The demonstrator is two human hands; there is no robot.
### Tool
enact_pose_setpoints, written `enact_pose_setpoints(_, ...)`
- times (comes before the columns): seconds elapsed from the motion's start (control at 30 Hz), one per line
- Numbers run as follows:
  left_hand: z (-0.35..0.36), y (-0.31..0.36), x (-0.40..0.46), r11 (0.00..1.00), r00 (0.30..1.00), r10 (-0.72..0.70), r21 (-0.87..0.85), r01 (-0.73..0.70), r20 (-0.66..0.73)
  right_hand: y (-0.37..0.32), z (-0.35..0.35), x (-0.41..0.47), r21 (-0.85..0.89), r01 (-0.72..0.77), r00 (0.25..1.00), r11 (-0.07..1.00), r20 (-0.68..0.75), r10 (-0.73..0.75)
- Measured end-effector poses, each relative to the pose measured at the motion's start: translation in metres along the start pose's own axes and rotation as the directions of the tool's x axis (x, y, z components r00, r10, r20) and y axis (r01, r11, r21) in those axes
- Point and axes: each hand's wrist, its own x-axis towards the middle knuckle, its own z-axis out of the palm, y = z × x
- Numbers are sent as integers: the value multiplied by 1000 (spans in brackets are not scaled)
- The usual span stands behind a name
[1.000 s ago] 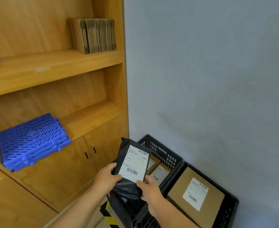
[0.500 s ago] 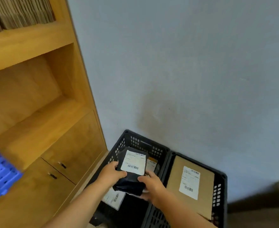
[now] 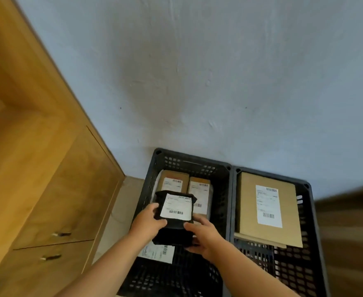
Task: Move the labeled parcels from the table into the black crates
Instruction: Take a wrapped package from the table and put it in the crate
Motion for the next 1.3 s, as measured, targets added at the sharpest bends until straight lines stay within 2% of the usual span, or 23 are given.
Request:
enact_pose_setpoints(0.2,17,-19,56,985,997,69,159,-66,-18,2,8,67,40,-8,999,999,-50,10)
enact_pose_setpoints(0.33,29,-26,88,932,984,168,336,-137,-64,5,15,112,97,39,998,995,-55,-34)
enact_pose_setpoints(0.47,39,-41,118,768,948,312,605,-210,-68,9,23,158,137,137,988,981,-88,-125)
enact_pose_setpoints(0.6,52,-55,149,595,952,299,768,-237,62,15,30,191,219,224,973,950,-102,-206)
enact_pose_setpoints(0.77,68,-66,188,457,950,289,854,-248,122,28,39,230,161,271,960,949,-116,-255)
enact_pose_setpoints(0.97,77,-76,219,378,945,300,893,-244,131,44,44,265,68,284,953,956,-131,-274)
enact_pose_setpoints(1.17,81,-78,229,355,943,289,895,-269,168,49,38,282,-90,265,959,960,-83,-272)
enact_pose_setpoints(1.3,78,-74,230,345,949,251,899,-270,189,42,30,281,-87,236,969,968,-46,-241)
